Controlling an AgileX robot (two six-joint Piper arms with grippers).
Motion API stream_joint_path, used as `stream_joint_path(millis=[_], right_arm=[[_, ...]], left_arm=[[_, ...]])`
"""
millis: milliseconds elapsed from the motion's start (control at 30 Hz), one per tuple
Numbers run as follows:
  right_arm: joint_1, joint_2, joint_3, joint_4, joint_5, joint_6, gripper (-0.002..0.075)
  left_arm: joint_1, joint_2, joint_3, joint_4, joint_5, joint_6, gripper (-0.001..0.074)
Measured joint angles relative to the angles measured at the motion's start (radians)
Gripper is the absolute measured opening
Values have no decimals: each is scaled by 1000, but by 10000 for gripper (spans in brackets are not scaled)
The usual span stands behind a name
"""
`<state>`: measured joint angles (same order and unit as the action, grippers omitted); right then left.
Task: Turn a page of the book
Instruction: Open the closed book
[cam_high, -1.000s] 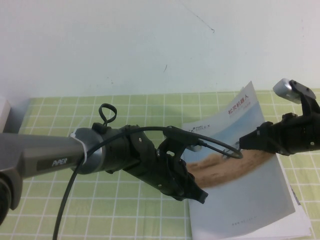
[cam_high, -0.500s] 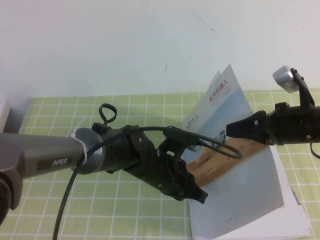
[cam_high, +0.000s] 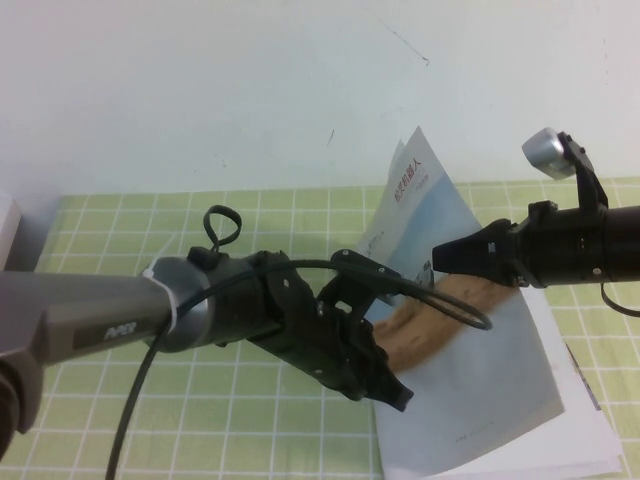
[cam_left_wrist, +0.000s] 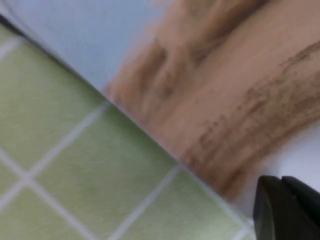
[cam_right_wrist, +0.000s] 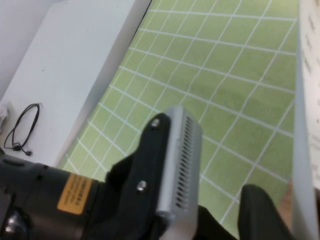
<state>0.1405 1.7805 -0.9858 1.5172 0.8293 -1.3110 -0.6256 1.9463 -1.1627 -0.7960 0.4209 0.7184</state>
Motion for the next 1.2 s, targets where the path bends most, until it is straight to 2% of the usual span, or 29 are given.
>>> stream_joint_path(millis=[167, 633, 833, 1000, 1200], right_arm=[[2, 0, -2, 6, -4, -2, 150], [2, 0, -2, 6, -4, -3, 146], [2, 0, -2, 6, -4, -3, 146], [2, 0, -2, 6, -4, -3, 146], [2, 0, -2, 6, -4, -3, 145]], left_arm=[[2, -69, 11, 66, -27, -2, -4], [-9, -281, 4, 78, -22, 4, -4], [-141, -290, -49, 108, -20, 57, -4], [-311, -281, -79, 254, -73, 72, -4], [-427, -277, -81, 389, -128, 72, -4]])
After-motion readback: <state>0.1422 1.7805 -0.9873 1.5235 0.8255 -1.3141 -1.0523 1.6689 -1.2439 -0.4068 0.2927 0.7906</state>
